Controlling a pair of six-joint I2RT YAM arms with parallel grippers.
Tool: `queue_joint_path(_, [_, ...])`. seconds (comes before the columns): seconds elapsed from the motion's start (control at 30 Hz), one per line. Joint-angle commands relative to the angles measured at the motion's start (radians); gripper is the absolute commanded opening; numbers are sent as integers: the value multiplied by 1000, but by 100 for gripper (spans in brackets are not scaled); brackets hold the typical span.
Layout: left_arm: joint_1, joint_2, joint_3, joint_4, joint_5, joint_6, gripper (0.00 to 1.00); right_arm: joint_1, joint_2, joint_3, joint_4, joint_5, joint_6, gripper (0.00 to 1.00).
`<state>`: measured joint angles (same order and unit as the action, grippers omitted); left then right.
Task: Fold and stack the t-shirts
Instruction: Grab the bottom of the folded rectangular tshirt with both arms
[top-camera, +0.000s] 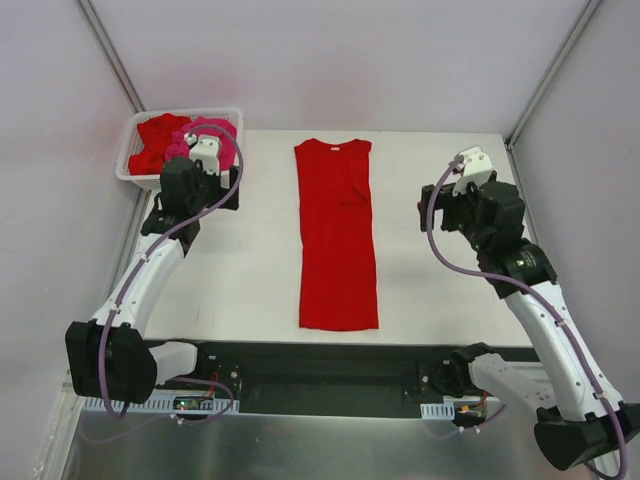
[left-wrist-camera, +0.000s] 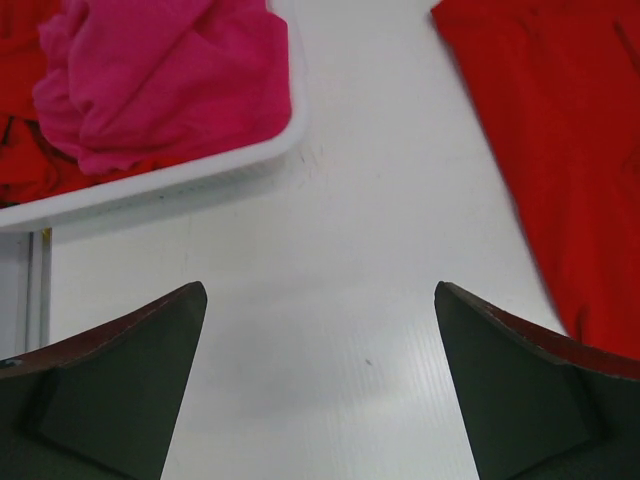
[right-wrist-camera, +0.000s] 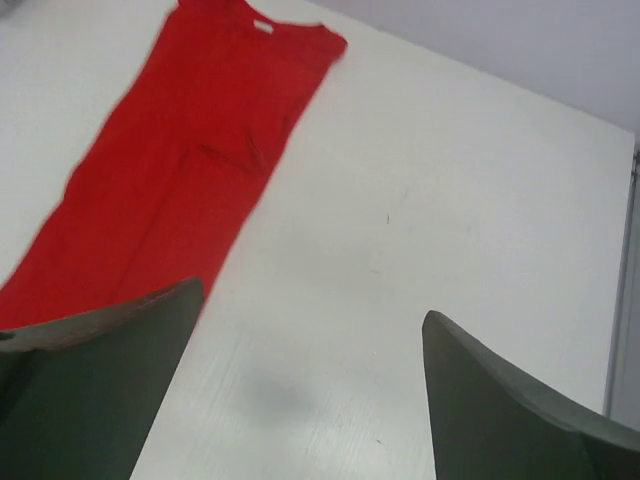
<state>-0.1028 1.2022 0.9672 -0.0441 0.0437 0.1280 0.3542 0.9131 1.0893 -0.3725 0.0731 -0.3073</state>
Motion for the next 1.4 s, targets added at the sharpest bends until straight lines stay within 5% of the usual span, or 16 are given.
queue_joint_path(0.0, [55,7,-88,148,-56,-109,99,-35,-22,-109,101,117,-82,96])
queue_joint_path(0.3, [92,14,-242,239,57,-53,99,-175,-132,-461,309,1,-159,96])
queue_joint_path(0.43, [97,-6,-359,436,82,-45,99,-244,-161,-655,463,-28,-144,96])
queue_joint_path(0.8, [97,26,-602,746,191,-24,99,-477,78,-804,947,-136,-27,96])
queue_joint_path(1.0, [97,65,-702,931,186,-16,99,-477,174,-857,1109,-390,-74,96])
queue_joint_path(1.2, [97,121,-778,1151,107,-57,99,-434,318,-855,1265,-352,-42,96])
queue_joint_path(1.37, [97,117,-798,1153,137,-41,99,-385,408,-867,1357,-314,-73,96])
